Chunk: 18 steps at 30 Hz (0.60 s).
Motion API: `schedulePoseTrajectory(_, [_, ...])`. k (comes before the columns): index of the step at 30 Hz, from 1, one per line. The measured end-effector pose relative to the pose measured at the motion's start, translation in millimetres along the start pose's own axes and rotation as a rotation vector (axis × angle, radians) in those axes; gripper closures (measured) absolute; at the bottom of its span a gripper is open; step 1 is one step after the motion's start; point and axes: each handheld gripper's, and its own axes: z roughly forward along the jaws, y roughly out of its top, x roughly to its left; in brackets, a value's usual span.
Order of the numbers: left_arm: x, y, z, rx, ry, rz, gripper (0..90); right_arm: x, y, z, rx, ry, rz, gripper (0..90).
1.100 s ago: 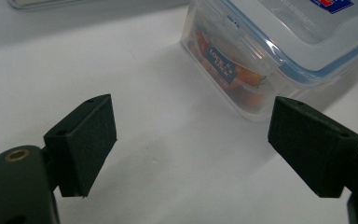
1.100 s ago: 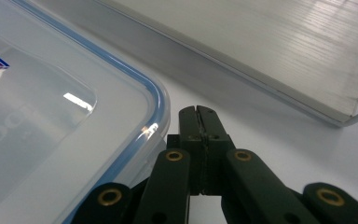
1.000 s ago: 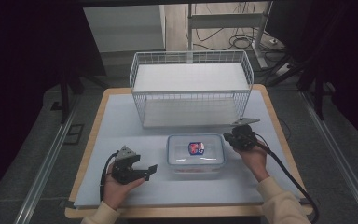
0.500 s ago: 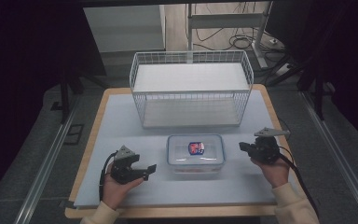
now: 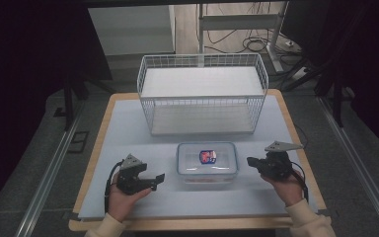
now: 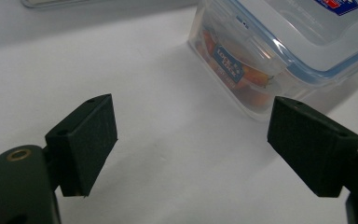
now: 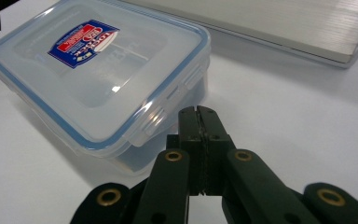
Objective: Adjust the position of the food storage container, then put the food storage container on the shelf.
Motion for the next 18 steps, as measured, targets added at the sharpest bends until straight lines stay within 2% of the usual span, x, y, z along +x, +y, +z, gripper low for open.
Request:
schedulePoseTrajectory(3, [1.1,1.5,-0.3,-0.005,0.002,-0.005,15.7,-1.3,1.5,-0.9,-0.018,0.030,0.023,80.9])
schedulePoseTrajectory(4, [1.1,1.5,-0.3,-0.005,0.002,-0.005,15.7,-1.3,1.5,-0.9,-0.018,0.030,0.023,80.9])
schedulePoseTrajectory(5, [1.5,2.5,0.1,-0.004,0.004,-0.004,15.7,-1.7,2.2,-2.1,-0.032,0.056,0.027,75.8])
schedulePoseTrajectory(7, [1.6,2.6,0.3,-0.008,0.006,-0.006,15.7,-2.3,2.5,-2.4,-0.038,0.071,0.029,74.0])
schedulePoseTrajectory(9, [1.5,3.6,0.2,-0.017,0.008,-0.012,15.7,-4.2,3.0,-2.3,-0.048,0.094,0.043,68.4])
schedulePoseTrajectory(11, [1.4,7.8,-0.4,-0.031,-0.007,-0.034,15.7,-5.7,3.8,0.4,-0.046,0.113,0.045,58.1])
schedulePoseTrajectory(12, [1.4,7.8,-0.4,-0.031,-0.007,-0.034,15.7,-5.7,3.8,0.4,-0.046,0.113,0.045,58.1])
schedulePoseTrajectory(13, [1.0,9.9,-0.2,-0.036,-0.016,-0.046,15.7,-5.6,4.4,1.5,-0.042,0.120,0.049,53.6])
schedulePoseTrajectory(15, [-0.2,16.9,1.3,-0.052,-0.032,-0.069,16.2,-5.7,6.2,4.2,-0.029,0.143,0.072,43.9])
schedulePoseTrajectory(16, [-1.1,21.4,2.4,-0.059,-0.039,-0.077,16.2,-5.7,6.2,4.2,-0.029,0.143,0.072,43.9])
schedulePoseTrajectory(17, [-3.8,30.0,5.3,-0.065,-0.050,-0.086,16.3,-6.8,6.6,4.7,-0.037,0.150,0.084,38.0])
schedulePoseTrajectory(18, [-3.8,30.0,5.3,-0.065,-0.050,-0.086,16.3,-6.8,6.6,4.7,-0.037,0.150,0.084,38.0])
